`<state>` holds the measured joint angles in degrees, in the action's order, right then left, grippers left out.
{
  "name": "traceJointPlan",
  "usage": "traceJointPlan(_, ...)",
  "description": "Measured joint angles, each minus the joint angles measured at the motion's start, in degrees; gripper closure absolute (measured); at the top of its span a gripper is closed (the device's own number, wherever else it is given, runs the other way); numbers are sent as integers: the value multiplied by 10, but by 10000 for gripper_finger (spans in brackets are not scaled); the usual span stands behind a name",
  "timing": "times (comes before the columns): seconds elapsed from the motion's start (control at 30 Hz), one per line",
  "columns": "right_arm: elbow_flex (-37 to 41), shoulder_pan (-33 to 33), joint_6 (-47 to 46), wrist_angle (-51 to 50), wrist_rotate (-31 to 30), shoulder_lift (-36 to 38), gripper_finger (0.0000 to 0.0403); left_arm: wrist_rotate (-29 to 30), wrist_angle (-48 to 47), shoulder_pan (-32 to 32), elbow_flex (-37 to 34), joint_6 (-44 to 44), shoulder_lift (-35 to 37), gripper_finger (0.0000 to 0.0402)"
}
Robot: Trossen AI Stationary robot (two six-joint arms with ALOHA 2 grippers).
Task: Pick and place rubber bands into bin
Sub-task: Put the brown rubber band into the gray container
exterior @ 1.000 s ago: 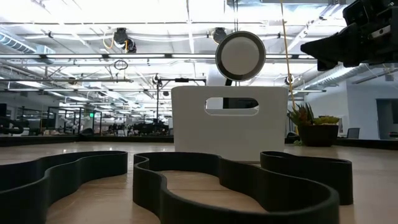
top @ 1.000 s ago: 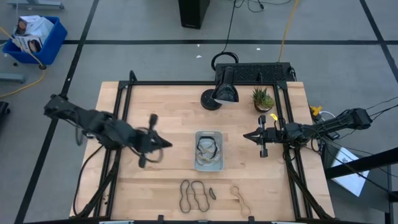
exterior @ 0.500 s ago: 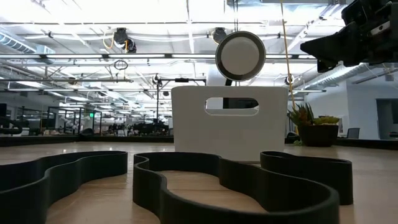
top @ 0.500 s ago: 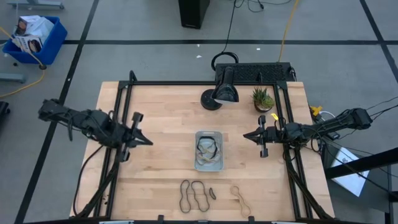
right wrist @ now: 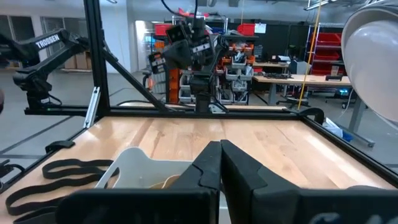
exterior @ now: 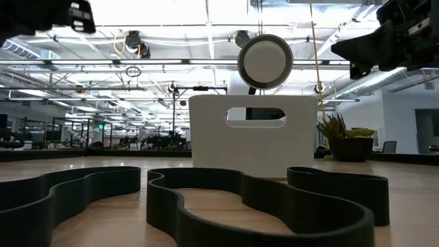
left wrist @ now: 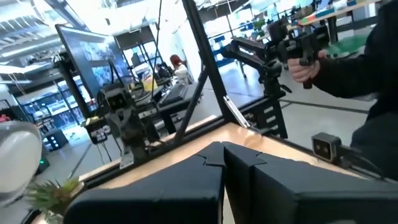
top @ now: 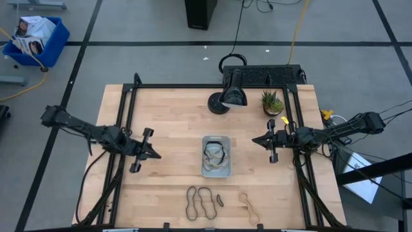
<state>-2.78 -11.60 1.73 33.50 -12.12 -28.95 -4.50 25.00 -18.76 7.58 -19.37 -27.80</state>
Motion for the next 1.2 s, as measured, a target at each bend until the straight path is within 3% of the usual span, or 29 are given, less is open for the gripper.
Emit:
traceJointPlan(0.2, 0, 0, -2, -23, 2, -1, 399, 34, 69, 0, -67, -4, 14, 400)
traceJointPlan(0.5, 0, -1, 0, -50, 5, -6, 399, 111, 81, 5, -70, 20, 15, 399)
traceJointPlan(0.67, -12, -5, 35, -47, 4, -21, 397, 170, 65, 5, -70, 81, 15, 398)
traceJointPlan(0.8, -66, -54, 77, -59, -3, -73, 376, 171, 49, 5, -70, 107, 14, 389)
traceJointPlan(1.0, -183, -141, 99, -115, -123, -196, 329, 171, 53, 5, -70, 120, 14, 385)
traceJointPlan(1.2, -285, -203, 66, -172, -163, -294, 303, 171, 114, 5, -70, 102, 14, 397)
